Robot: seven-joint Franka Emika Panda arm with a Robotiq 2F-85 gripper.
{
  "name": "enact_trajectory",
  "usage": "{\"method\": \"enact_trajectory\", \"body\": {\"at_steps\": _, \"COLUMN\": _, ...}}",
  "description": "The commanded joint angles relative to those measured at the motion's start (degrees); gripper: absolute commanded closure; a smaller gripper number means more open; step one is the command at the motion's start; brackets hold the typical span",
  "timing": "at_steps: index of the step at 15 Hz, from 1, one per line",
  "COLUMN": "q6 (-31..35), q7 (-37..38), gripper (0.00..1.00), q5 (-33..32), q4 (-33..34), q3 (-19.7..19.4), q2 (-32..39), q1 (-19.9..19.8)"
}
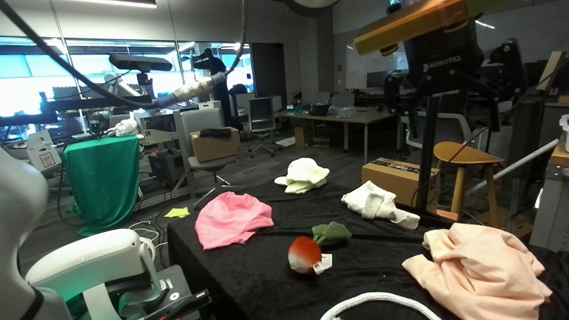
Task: Pile the things on the table on top of the rope
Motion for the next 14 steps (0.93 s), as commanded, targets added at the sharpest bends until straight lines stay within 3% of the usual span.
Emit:
{"method": "enact_trajectory", "body": {"at_steps": 1, "q6": 6.2, "q7": -4.5, "gripper": 0.0, "q5": 3.5, "q4": 4.6, "q3": 0.0, "q2": 7.7, "q1": -1.0}}
{"method": "enact_trajectory", "body": {"at_steps": 5, "q6": 8.3, "q7": -6.9, "gripper": 0.0, "q5": 6.7, "q4": 9.2, "q3": 1.4, "q2": 16.5, "q1": -2.5}}
{"method": "enact_trajectory", "body": {"at_steps": 14, "q6": 4.0, "q7": -5.8, "gripper": 0.0, "q5": 6.2, "q4": 26.5, "q3": 6.6, "q2": 35.9, "q1": -6.6}}
